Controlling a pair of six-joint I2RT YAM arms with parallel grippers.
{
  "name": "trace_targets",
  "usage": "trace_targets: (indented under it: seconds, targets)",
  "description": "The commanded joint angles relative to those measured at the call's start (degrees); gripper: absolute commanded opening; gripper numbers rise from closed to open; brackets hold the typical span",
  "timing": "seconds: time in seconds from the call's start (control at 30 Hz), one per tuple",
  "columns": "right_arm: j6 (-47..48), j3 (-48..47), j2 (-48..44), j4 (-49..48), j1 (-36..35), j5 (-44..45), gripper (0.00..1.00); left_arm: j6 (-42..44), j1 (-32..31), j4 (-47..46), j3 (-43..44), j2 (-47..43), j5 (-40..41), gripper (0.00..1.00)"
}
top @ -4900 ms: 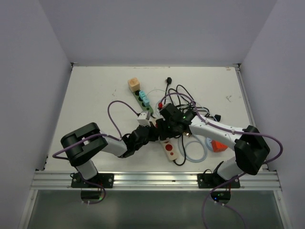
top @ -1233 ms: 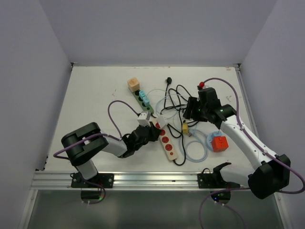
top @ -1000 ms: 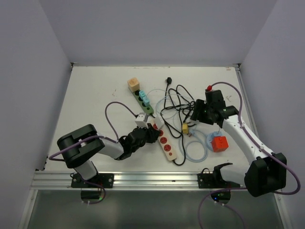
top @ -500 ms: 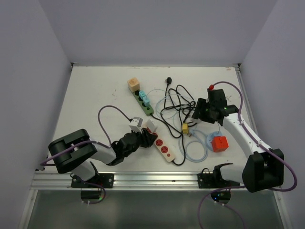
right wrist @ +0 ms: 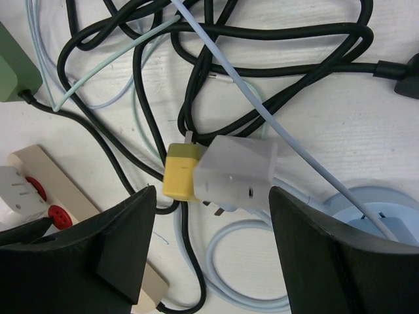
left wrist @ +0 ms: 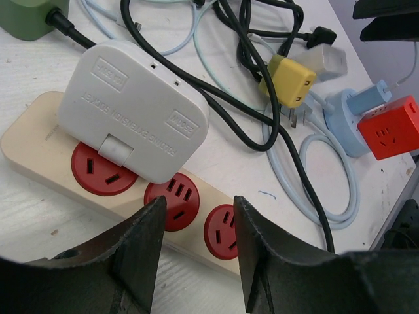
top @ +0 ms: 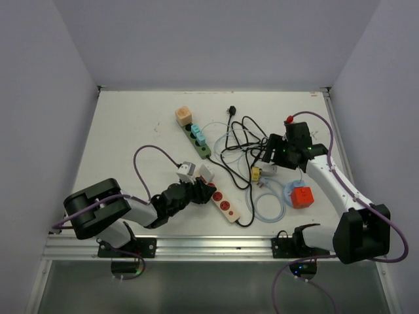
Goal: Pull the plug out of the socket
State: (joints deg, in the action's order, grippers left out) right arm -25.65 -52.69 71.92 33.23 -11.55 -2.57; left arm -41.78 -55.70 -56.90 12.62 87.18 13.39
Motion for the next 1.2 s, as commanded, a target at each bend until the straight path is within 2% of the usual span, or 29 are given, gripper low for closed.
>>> trace_targets:
  seconds: [0.0,0.4,0.67,0.8,0.97,1.07,1.17]
  targets:
    - [0.6,-1.8,-2.0,-1.0,0.1,-0.7,0.74,3.6,-0.3,10.8,-0.8,0.0,1.1,0.51]
    - [1.3,-2.2,-6.5,-0.5,0.2,-5.7,0.69,3.5,-0.5,17.4,5.4,-3.6,-1.7,0.52]
    - [3.1,-0.1,-8.7,-3.8,-0.1,-16.7,0.64,4.1,-0.5,25.3,9.8,-7.9,-5.1,0.53]
    - [4.0,0.2,-7.9,-3.9,-1.5,-17.9,0.62,4.3,-0.5,28.7,11.2,-11.5,-8.1,0.53]
    - [3.5,0.0,-6.2,-5.9,-6.6,-17.3,0.60,4.5,-0.5,32.0,12.1,-18.2,-11.2,0.56]
    - [3.2,-1.6,-3.6,-6.7,-13.1,-14.1,0.59,5.6,-0.5,37.5,12.9,-26.1,-9.4,0.58]
    - [1.8,-2.6,-0.6,-9.1,-18.1,-13.4,0.61,5.7,-0.5,45.7,13.8,-32.5,-4.3,0.63]
